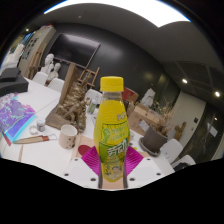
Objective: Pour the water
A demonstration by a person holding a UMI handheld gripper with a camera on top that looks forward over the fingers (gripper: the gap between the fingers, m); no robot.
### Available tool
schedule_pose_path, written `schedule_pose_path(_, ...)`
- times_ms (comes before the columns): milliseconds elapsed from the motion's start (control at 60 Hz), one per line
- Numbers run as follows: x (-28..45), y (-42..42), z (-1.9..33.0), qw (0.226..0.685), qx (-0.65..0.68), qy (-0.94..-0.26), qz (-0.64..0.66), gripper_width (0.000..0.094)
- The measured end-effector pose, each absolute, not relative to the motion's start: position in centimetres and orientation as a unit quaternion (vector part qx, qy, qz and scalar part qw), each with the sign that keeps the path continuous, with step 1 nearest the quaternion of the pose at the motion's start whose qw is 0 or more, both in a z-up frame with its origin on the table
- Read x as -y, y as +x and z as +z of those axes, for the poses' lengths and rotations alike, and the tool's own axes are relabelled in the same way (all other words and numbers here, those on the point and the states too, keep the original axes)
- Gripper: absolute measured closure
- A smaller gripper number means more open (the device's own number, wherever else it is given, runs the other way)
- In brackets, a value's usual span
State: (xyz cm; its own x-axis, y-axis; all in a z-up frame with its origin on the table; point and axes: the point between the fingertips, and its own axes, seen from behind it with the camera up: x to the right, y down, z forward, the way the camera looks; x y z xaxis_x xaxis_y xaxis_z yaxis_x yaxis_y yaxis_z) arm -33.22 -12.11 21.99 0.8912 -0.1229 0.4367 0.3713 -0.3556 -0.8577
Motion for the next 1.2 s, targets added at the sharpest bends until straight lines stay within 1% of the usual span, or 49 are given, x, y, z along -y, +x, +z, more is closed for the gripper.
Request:
schedule_pose_path(100,7.2,-30.9,23.6,0.549,0.145,-0.768,-0.297,0.0663)
schedule_pose_path(167,3.8,-29.9,23.8,0.529,0.202,-0.744,-0.355,0.0661)
schedule_pose_path(317,-3.6,-30.1,22.4,0.48,0.335,-0.676,-0.448,0.0661)
schedule_pose_path(433,-8.0,-31.5,20.9,0.444,0.43,-0.597,-0.512,0.066)
schedule_pose_path(550,-11.1,-32.4,19.6,0.393,0.506,-0.511,-0.574,0.0662)
schedule_pose_path(650,-12.6,-32.7,18.4,0.354,0.548,-0.456,-0.606,0.066)
schedule_pose_path(733,-13.3,-33.4,17.7,0.338,0.576,-0.42,-0.614,0.0662)
schedule_pose_path(783,-13.3,-33.8,17.5,0.338,0.583,-0.413,-0.612,0.0661)
schedule_pose_path(850,-13.3,-34.0,17.6,0.346,0.58,-0.419,-0.607,0.0661)
schedule_pose_path(967,-13.2,-34.0,18.4,0.379,0.551,-0.47,-0.576,0.0662)
schedule_pose_path(1017,-12.9,-34.0,19.2,0.409,0.524,-0.513,-0.543,0.066)
schedule_pose_path(1067,-12.3,-33.8,19.7,0.444,0.477,-0.571,-0.5,0.066)
schedule_pose_path(1150,-11.3,-33.5,20.0,0.497,0.387,-0.667,-0.399,0.0661)
schedule_pose_path(1200,-10.6,-34.0,20.2,0.525,0.338,-0.708,-0.33,0.0657)
